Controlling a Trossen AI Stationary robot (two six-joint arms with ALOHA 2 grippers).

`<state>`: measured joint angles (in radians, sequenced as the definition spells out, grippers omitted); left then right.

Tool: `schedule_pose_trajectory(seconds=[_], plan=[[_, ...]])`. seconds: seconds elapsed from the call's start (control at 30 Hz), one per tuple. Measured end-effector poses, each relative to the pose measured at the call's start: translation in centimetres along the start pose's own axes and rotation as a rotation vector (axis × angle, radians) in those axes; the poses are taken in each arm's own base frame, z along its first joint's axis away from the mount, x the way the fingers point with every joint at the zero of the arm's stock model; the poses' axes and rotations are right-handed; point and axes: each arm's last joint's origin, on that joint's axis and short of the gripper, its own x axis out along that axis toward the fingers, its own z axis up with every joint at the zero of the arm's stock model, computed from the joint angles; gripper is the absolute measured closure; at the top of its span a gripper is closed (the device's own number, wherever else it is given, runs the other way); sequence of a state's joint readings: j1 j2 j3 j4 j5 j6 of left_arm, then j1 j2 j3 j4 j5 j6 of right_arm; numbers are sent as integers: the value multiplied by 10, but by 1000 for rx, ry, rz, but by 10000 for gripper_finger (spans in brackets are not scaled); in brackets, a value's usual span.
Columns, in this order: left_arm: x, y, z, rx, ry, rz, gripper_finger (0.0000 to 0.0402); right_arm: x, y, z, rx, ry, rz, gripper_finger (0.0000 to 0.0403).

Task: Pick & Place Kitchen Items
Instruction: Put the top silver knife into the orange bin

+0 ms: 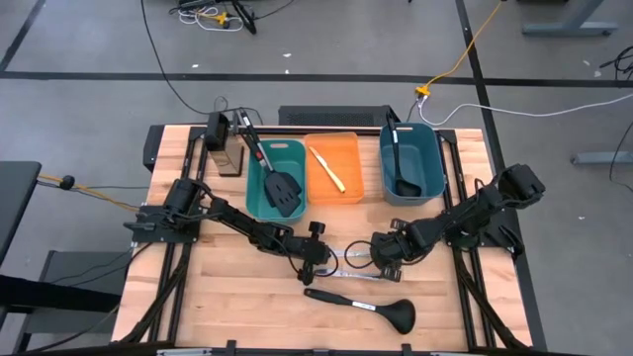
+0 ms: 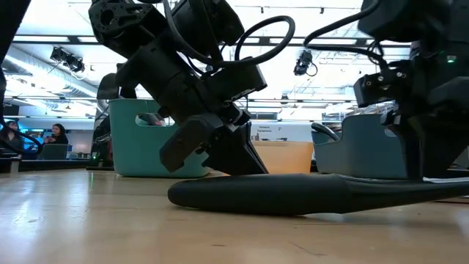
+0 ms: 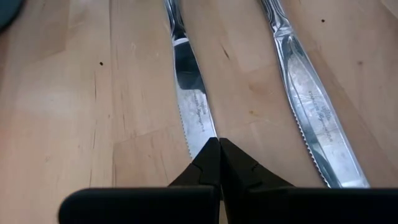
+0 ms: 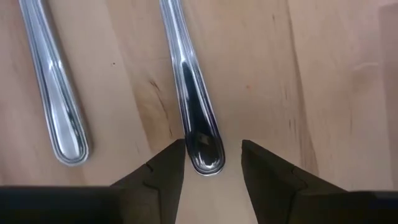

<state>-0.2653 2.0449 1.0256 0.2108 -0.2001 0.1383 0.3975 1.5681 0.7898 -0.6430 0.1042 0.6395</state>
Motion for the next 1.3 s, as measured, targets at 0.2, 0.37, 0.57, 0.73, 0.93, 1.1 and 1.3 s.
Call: schedule_pose_trajectory(seconds=[0.2,0.37,0.57,0.73,0.93,1.1,1.3], plan=[[0,0,0,0,1,-4,401,1,-7,6,-55,16,34,238],[0,0,-1,5,0,-8,401,6,-10,7,-94,29,112,238],[0,0,-1,5,0,-11,401,18,-19,-3,-85,38,139,238],[1,1,-1,4,1,-11,401,21,-21,-6,-76,39,137,244],[1,1,-1,1,3,-9,401,22,-20,-5,-87,11,126,311],[1,2,-2,1,5,-6,401,22,-20,-5,-89,10,120,321],[1,2,-2,1,4,-4,393,22,-18,-7,-78,12,105,321]])
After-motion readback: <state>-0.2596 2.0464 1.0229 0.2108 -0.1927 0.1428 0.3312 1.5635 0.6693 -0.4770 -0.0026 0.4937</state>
